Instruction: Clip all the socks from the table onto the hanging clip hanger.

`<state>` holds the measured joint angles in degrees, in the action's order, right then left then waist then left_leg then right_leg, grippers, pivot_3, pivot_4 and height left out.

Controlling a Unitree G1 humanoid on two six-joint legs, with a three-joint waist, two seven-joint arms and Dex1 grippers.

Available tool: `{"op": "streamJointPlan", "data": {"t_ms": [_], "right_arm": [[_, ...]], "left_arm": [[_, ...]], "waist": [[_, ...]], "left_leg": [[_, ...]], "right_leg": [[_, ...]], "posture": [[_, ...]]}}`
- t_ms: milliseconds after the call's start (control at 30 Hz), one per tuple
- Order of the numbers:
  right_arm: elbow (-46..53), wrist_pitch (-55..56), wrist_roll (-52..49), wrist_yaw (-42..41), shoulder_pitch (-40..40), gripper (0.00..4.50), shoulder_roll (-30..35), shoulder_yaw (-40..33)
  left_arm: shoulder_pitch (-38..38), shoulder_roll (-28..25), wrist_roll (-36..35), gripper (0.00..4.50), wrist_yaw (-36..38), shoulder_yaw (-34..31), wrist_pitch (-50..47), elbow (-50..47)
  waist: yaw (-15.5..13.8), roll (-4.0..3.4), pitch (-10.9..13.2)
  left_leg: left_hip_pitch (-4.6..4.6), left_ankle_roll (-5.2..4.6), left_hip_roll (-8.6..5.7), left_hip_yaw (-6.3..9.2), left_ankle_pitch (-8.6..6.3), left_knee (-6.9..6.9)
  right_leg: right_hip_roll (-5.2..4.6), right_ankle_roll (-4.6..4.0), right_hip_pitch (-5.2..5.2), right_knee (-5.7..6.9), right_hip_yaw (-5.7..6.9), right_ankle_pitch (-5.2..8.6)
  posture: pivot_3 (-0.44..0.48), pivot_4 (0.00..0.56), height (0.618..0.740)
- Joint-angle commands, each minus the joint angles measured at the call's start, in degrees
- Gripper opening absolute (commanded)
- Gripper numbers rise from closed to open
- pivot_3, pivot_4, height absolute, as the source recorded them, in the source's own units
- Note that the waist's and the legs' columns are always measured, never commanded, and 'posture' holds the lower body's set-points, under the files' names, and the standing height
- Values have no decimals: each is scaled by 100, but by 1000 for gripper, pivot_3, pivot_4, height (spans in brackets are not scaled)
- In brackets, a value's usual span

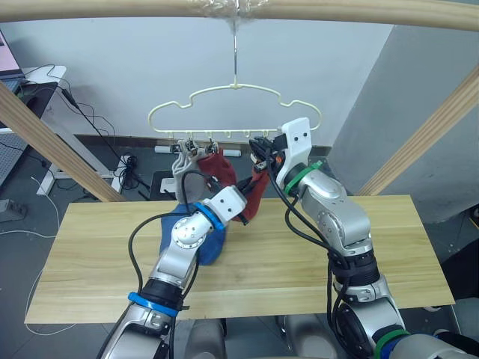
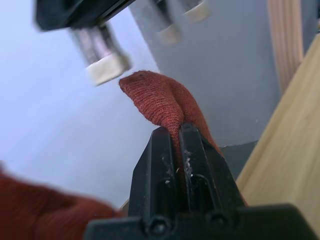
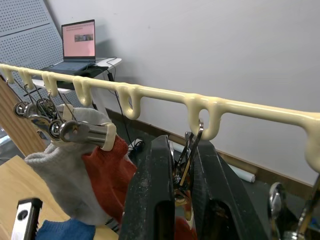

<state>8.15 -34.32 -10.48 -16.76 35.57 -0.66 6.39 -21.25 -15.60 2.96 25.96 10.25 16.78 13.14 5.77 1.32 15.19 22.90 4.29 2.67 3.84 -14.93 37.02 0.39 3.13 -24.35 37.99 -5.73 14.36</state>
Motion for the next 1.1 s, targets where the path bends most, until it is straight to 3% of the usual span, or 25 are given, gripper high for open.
{"op": "streamJointPlan", "data": {"t_ms": [33, 1100], "right_arm": [[278, 44, -106, -71, 34, 95, -15, 87], [154, 325, 172, -21, -14, 95, 173, 335]], "left_arm": [[-50, -13, -82, 0, 45, -85, 258, -38], [-202, 58, 179, 0, 187, -15, 300, -65]], "waist": [[11, 0, 0], [65, 0, 0]], "left_leg": [[1, 0, 0, 0, 0, 0], [0, 0, 0, 1, 0, 0]], "right_leg": [[0, 0, 0, -1, 0, 0], [0, 0, 0, 0, 0, 0]], "posture": [[-120, 248, 740], [-113, 248, 740]]}}
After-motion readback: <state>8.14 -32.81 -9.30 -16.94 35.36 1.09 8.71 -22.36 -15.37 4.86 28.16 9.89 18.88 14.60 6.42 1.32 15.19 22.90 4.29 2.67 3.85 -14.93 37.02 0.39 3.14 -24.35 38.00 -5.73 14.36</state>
